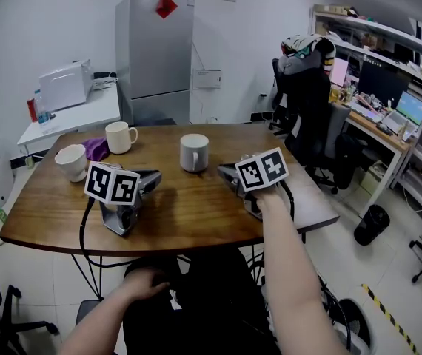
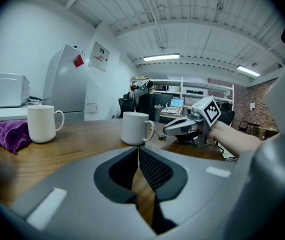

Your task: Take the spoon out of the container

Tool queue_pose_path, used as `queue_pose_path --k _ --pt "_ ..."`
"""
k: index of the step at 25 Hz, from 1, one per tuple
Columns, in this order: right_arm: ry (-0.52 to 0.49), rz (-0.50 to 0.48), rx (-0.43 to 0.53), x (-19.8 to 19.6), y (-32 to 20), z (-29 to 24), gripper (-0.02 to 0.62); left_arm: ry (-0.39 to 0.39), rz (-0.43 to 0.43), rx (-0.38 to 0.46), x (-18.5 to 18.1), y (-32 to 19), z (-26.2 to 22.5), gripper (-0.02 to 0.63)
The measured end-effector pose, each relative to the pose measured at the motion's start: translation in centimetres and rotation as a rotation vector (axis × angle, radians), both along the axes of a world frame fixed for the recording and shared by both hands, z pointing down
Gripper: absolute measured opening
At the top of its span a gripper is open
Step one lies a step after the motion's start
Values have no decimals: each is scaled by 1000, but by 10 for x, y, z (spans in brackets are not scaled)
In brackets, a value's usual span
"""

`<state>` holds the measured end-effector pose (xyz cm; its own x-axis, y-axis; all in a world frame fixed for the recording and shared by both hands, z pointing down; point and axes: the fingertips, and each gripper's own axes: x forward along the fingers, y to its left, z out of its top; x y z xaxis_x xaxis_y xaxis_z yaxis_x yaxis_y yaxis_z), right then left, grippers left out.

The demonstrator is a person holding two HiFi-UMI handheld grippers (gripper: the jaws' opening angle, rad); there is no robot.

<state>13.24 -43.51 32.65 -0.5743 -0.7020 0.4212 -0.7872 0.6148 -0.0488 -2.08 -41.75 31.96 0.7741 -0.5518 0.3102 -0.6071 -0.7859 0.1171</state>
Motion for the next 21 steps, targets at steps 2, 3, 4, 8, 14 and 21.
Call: queue_pose_path --k 2,3,4,8,14,21 --pt "-13 0 4 0 0 -1 2 0 0 0 0 0 1 11" --pt "-17 0 5 0 0 -1 2 0 0 0 -1 0 1 11" --pt "-19 0 5 0 0 -1 2 1 0 0 -1 0 1 11" --pt "-19 -2 8 0 0 -2 2 1 0 0 -1 0 0 11" --pt "-25 -1 8 1 0 -3 2 0 0 1 0 -1 0 11" --pt "-34 3 8 2 1 -2 2 -1 3 0 0 -1 1 11"
